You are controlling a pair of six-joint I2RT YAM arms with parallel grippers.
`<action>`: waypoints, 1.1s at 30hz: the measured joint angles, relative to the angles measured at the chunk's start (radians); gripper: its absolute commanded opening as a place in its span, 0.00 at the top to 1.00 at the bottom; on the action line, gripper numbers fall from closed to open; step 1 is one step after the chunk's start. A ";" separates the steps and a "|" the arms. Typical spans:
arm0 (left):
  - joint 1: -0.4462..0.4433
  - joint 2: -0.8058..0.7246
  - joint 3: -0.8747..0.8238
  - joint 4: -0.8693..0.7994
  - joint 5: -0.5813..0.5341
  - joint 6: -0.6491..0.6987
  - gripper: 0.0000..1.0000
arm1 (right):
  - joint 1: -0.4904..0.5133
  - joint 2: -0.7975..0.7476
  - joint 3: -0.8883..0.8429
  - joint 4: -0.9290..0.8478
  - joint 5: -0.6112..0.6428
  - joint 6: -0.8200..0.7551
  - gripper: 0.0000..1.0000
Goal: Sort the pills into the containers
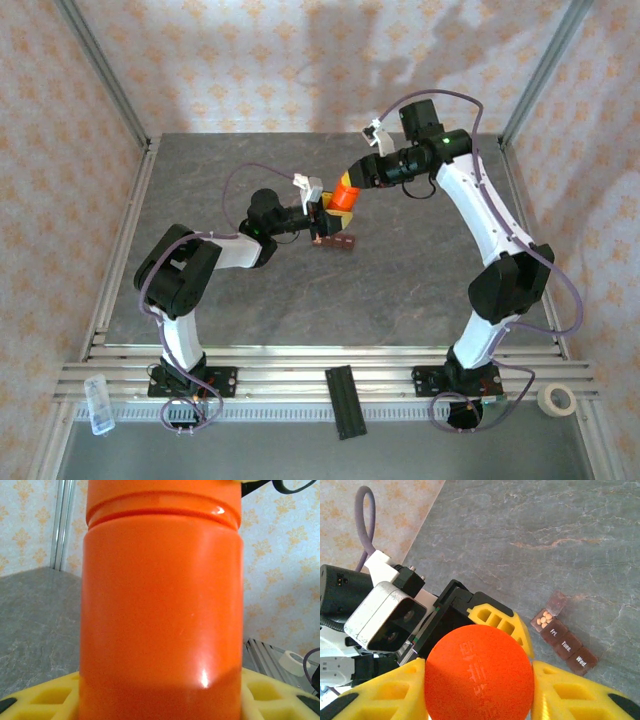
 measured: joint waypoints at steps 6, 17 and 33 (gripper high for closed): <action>-0.001 -0.003 -0.022 -0.052 -0.090 0.087 1.00 | 0.045 -0.012 -0.057 0.083 0.149 0.201 0.64; -0.036 -0.020 -0.087 -0.187 -0.260 0.239 1.00 | 0.105 -0.096 -0.344 0.360 0.341 0.562 0.59; -0.047 -0.031 -0.085 -0.090 -0.274 0.249 1.00 | 0.067 -0.095 -0.188 0.279 0.367 0.514 0.19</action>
